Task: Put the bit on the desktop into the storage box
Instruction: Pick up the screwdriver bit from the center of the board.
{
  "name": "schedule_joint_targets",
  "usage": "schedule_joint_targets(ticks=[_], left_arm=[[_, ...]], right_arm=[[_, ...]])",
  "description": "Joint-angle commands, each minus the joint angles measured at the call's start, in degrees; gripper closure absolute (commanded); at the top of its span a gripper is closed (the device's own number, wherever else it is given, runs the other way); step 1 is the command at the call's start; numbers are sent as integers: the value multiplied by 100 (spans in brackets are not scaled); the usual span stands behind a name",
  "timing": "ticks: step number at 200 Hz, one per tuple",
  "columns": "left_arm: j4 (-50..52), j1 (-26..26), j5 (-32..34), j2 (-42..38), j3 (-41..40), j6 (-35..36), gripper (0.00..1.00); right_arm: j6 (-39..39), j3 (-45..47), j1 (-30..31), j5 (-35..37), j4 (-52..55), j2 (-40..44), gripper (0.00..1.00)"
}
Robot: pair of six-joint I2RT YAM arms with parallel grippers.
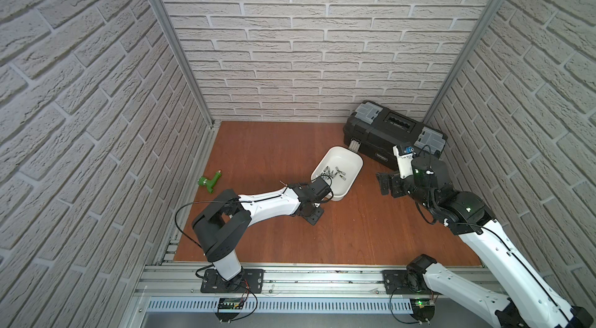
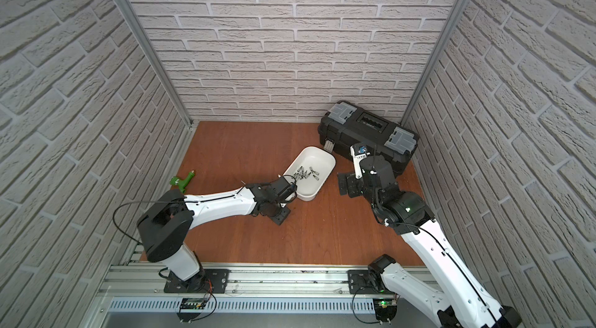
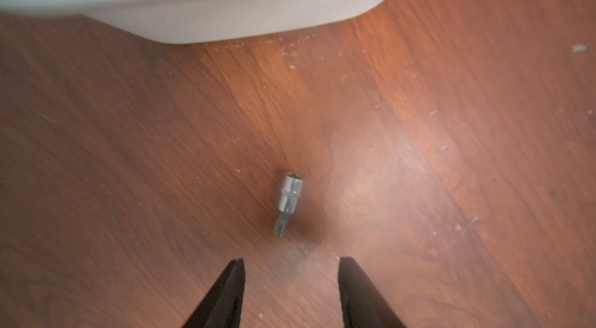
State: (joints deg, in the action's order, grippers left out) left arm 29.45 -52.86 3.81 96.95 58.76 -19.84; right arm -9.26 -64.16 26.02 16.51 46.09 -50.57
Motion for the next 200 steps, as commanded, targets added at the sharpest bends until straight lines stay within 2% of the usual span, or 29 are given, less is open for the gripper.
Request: schedule_joint_targets(ticks=[1,113,200], left_arm=[[-227,83,-112,173,125,-47,55],[-326,101,-199,783,390,-40,67],[-205,104,8,826,417,-58,86]], right_arm=[[-32,49,-18,93,-132,29,1],[-6,-23,-18,79,-206,-162,1],[9,-27,-18,109,-224,-173,1]])
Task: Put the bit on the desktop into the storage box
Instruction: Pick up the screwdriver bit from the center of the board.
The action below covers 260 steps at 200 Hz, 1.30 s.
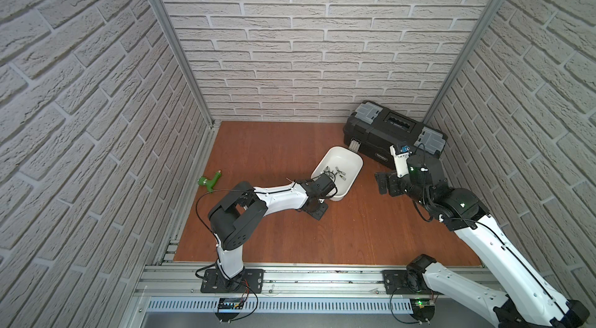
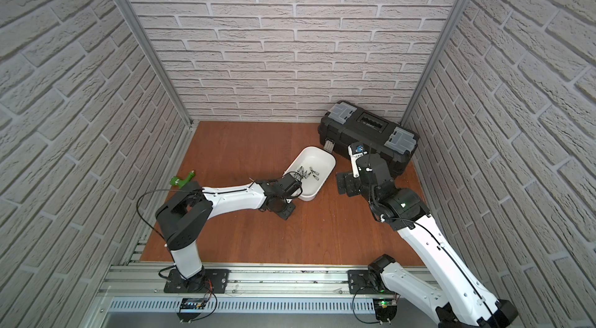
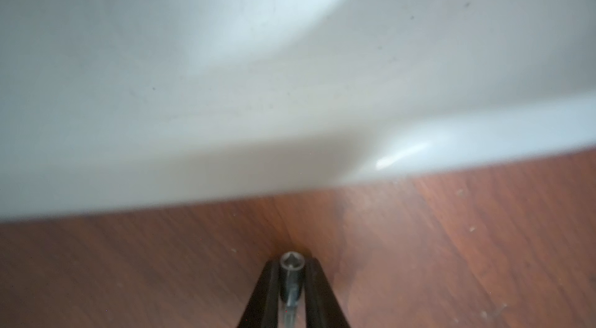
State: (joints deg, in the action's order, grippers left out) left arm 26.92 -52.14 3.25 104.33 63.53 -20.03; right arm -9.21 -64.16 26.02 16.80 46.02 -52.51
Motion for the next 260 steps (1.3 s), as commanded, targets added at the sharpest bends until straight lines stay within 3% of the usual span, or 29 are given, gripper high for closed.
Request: schedule_joint_targets(ticks=[1,62,153,193,260], left_arm=[[49,30,72,83,-60,-37,86],[-2,15,63,-324,-300,-90,92],[-86,-20,270,-1647,-492,80,92],[4,11,428,-1882,-20,418,92],[106,281,359,-1243,1219,1050,93]], right_arm=[[1,-26,-18,84,-217,22,1],[-9,-9,-18,95,-208,47,1],[-46,26,-18,79,-219,80,1],[-41,26,-17,63,-229,91,1],[-46,1,-18,88,-167,153,1]])
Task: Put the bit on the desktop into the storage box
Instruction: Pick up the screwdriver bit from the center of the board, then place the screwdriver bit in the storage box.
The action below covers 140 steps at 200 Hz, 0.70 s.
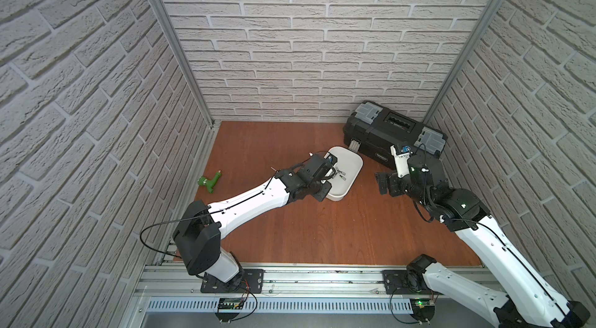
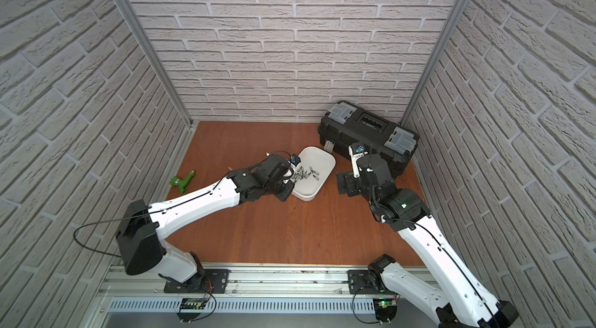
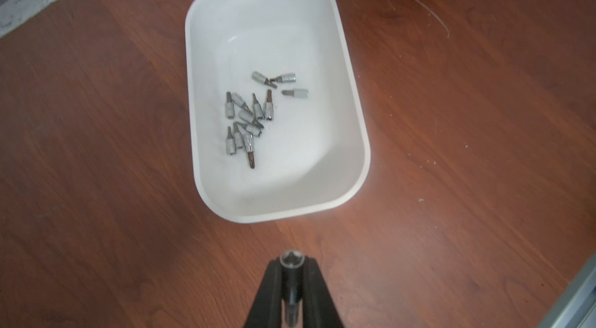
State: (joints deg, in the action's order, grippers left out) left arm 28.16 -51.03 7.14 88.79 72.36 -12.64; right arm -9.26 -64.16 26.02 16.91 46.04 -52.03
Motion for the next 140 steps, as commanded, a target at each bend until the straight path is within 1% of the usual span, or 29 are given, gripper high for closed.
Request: schedule_joint_targets(ticks=[1,49,95,140], left_arm=[[-20,175,-29,321,351,318,93],[-26,335,-129,915,1035,579,94],[-4,375,-230,1717,1713,757,95],[-105,461,-480,2496,2274,789,96]], right_arm=[[-37,0,-18,85,-172,109,1],[11,-26,-18,119,-133,123,1],[20,-49,-18,129,-122,140,1],[90,-66,-18,216,-88,176,1]])
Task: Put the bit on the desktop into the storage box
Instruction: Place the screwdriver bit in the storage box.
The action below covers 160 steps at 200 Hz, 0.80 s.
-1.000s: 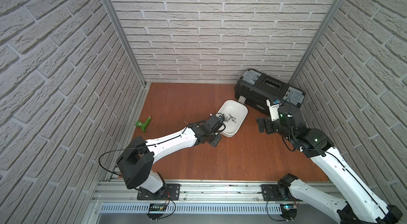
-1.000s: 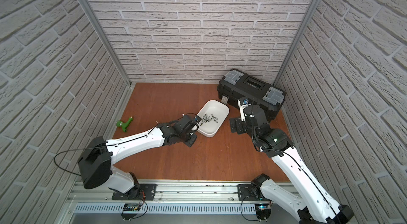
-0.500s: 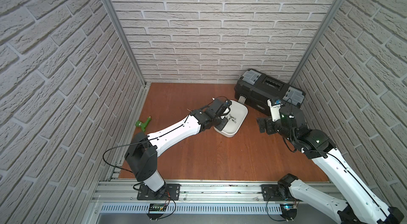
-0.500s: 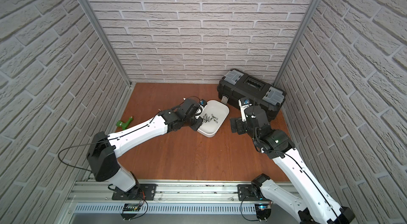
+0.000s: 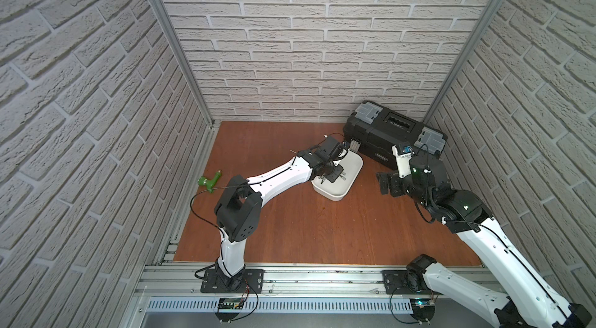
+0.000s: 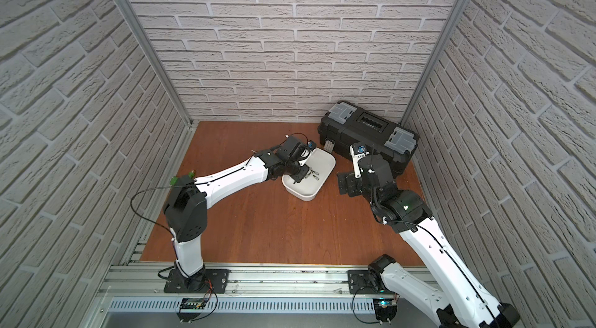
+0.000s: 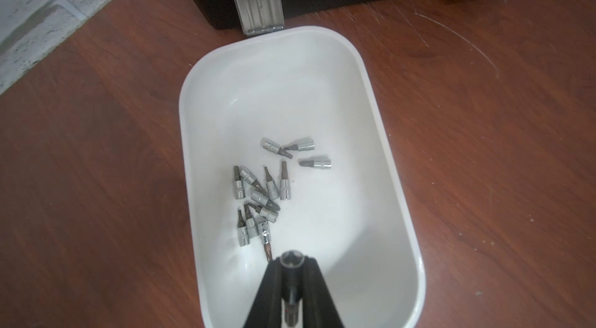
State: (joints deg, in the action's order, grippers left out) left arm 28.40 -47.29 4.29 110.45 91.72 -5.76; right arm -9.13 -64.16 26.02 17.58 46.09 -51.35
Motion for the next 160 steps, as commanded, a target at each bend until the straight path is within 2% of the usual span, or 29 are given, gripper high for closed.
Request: schedule_joint_targets(ticks=[1,67,160], left_arm=[[-127,88,-194,351,355,105,96],[-290,149,-481,1257,814,176,96],[-222,194,-684,2008,1269,15,95]], right_arm=[[77,-68,-18,149,-92,104,1],[127,-26,-18,164,-88,55,1],[122,78,-18,149,-159,42,1]])
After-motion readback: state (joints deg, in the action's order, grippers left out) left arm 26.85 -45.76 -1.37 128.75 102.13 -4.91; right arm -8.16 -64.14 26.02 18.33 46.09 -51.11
